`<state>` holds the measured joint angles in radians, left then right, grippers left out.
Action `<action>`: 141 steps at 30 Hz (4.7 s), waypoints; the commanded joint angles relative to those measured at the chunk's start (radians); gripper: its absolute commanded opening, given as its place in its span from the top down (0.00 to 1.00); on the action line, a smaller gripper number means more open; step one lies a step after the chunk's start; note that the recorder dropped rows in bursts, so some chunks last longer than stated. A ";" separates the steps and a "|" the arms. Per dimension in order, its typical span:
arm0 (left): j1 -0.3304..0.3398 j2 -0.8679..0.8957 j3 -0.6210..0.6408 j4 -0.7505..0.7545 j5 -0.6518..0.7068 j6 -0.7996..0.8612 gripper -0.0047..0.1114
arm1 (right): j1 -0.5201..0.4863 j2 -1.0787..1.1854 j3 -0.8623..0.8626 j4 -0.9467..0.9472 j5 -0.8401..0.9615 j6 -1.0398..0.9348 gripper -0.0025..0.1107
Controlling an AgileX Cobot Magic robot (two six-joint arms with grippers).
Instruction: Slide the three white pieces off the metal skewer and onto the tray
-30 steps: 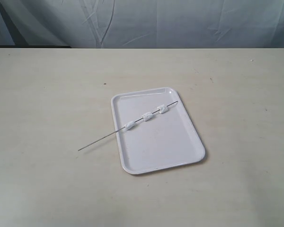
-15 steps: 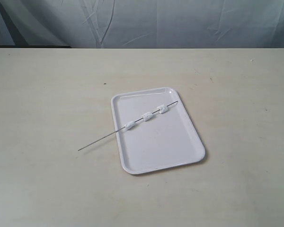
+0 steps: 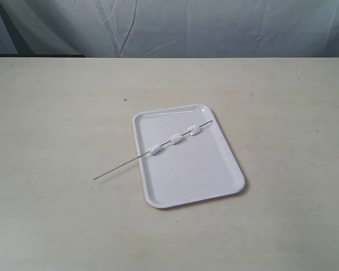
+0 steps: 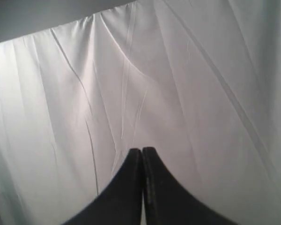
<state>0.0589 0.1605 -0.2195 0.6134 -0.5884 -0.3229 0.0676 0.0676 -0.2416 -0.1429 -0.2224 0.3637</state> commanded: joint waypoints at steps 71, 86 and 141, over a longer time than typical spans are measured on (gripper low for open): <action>-0.320 1.775 -0.574 1.131 0.015 -0.945 0.74 | 0.272 1.744 -0.941 0.755 0.981 -0.705 0.98; -0.320 1.782 -0.574 1.131 -0.005 -0.891 0.96 | 0.272 1.744 -0.941 0.826 0.941 -0.705 0.98; -0.318 1.348 -0.377 1.131 0.027 -1.317 0.96 | 0.272 1.775 -0.696 1.874 0.765 -1.125 0.56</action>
<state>-0.2588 1.5395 -0.6036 1.7510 -0.5843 -1.6368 0.3381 1.8432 -0.9773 1.5660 0.5609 -0.6374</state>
